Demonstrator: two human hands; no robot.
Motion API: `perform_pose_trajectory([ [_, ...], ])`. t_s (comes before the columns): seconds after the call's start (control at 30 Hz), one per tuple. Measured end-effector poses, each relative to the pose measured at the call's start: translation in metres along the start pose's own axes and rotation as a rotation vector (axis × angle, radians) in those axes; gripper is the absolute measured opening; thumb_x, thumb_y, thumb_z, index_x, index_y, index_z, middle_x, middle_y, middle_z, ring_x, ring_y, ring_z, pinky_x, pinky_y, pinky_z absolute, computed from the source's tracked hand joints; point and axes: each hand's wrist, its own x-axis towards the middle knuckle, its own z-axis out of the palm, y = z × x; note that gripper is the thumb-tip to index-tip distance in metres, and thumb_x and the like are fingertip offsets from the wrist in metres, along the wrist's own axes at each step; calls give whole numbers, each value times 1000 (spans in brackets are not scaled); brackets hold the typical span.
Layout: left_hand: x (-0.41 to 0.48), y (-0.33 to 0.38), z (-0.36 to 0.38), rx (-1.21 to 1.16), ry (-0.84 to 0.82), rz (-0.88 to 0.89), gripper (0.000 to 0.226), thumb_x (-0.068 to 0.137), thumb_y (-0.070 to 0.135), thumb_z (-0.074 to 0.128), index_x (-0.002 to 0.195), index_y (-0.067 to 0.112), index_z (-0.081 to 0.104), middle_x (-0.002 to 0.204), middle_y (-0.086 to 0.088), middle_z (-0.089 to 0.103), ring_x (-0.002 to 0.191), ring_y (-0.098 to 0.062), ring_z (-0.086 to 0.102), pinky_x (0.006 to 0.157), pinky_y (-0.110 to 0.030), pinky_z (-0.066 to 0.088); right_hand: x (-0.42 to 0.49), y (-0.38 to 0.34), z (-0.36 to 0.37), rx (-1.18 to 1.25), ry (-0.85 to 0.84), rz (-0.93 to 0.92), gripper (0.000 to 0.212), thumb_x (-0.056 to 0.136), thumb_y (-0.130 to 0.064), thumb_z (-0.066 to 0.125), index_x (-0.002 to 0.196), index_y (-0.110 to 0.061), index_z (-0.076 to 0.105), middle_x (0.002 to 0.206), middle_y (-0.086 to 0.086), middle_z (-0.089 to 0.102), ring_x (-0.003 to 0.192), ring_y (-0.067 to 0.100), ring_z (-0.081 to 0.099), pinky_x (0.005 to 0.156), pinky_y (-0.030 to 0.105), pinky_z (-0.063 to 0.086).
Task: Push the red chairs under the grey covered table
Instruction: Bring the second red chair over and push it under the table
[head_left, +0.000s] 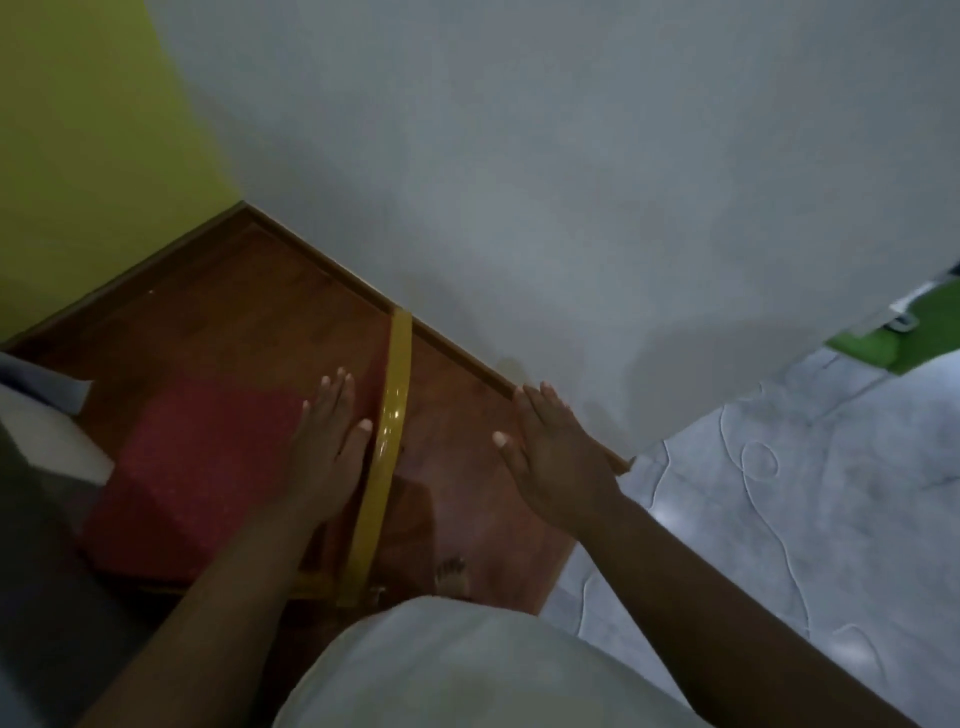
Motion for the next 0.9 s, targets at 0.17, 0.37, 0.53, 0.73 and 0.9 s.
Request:
perform_pose_trajectory([
  [0.17, 34, -4, -8, 13, 26, 5, 78, 85, 52, 18, 150, 9, 17, 161, -6, 13, 149, -18, 3, 120, -40, -1, 81, -6, -4, 30, -46, -102, 72, 98, -53, 22, 152, -5, 20, 160, 14, 21, 149, 25, 6, 119, 35, 3],
  [0.37, 37, -20, -1, 37, 75, -117, 75, 88, 51, 18, 151, 11, 14, 161, -5, 11, 148, -15, 1, 119, -34, -3, 156, -26, 10, 12, -128, -332, 72, 97, -54, 21, 150, -5, 25, 158, 15, 27, 149, 28, 10, 120, 40, 10],
  [0.53, 29, -20, 5, 6, 155, -327, 78, 86, 54, 14, 151, 13, 9, 161, -3, 8, 148, -13, -2, 118, -31, -5, 209, -41, 26, 16, -246, -556, 69, 97, -50, 26, 147, -3, 31, 156, 16, 31, 149, 28, 13, 120, 39, 12],
  [0.73, 7, 11, 18, -7, 355, -599, 66, 94, 46, 22, 152, 18, 9, 161, 3, 9, 147, -8, -1, 118, -28, -3, 252, -60, 28, -30, -369, -889, 67, 98, -50, 26, 145, -3, 36, 153, 17, 36, 147, 32, 19, 117, 37, 9],
  [0.9, -13, 28, 32, -44, 556, -828, 77, 86, 55, 19, 151, 13, 16, 159, -3, 16, 147, -13, 5, 119, -32, 2, 273, -76, 40, -41, -505, -1098, 72, 96, -54, 18, 147, -6, 33, 156, 13, 32, 148, 29, 15, 120, 41, 14],
])
